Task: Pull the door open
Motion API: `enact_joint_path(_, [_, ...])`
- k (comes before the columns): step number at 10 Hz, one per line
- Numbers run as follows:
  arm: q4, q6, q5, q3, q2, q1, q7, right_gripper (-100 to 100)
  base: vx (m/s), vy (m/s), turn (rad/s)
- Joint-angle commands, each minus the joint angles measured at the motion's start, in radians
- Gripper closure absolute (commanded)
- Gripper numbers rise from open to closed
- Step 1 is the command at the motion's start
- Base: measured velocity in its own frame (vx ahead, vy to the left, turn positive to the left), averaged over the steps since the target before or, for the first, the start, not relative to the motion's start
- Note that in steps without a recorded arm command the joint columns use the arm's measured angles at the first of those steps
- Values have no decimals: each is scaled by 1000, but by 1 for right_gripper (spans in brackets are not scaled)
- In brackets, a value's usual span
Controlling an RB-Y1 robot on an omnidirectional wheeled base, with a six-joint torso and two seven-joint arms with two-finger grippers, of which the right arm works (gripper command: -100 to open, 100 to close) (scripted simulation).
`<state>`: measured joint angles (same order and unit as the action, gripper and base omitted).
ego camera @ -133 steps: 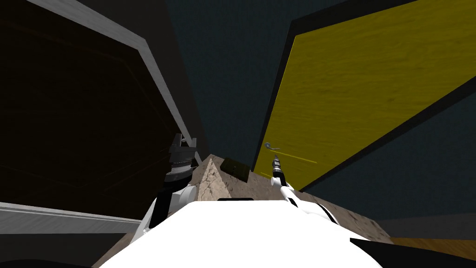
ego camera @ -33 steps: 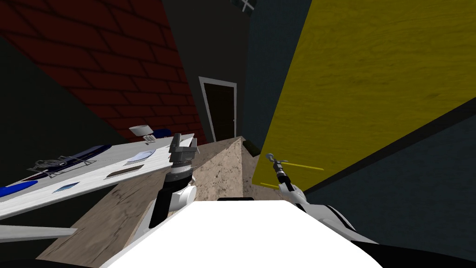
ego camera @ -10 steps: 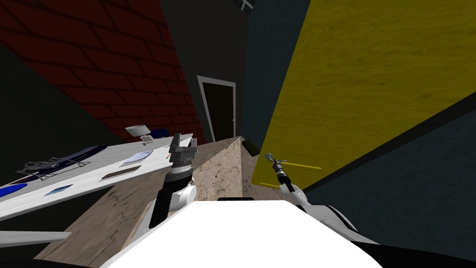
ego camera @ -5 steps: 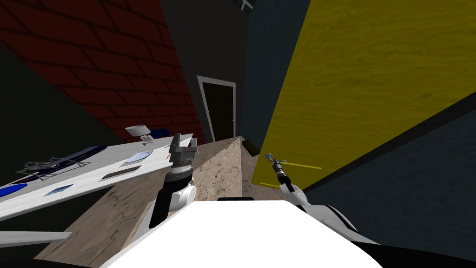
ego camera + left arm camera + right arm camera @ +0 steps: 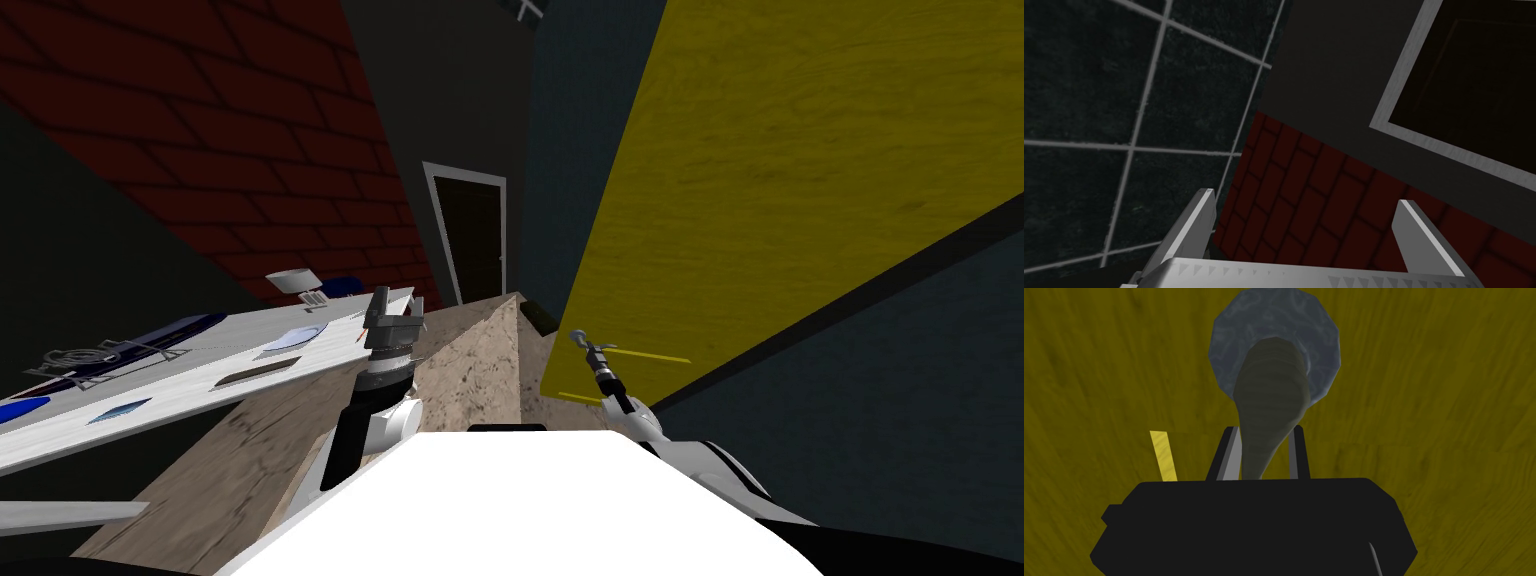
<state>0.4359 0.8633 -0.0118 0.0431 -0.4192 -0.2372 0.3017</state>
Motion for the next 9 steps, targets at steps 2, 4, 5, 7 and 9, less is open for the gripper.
enact_joint_path(2, [5, 0, 0, 0, -1, 3, 0, 100, 0, 0, 0])
enact_joint_path(4, [5, 0, 0, 0, -1, 3, 0, 100, -2, -5, -14])
enact_joint_path(5, [5, 0, 0, 0, -1, 3, 0, 100, 0, 0, 0])
enact_joint_path(7, [5, 0, 0, 0, -1, 3, 0, 100, 3, 8, 23])
enact_joint_path(9, [8, 11, 10, -15, -8, 8, 16, 100, -3, -9, -24])
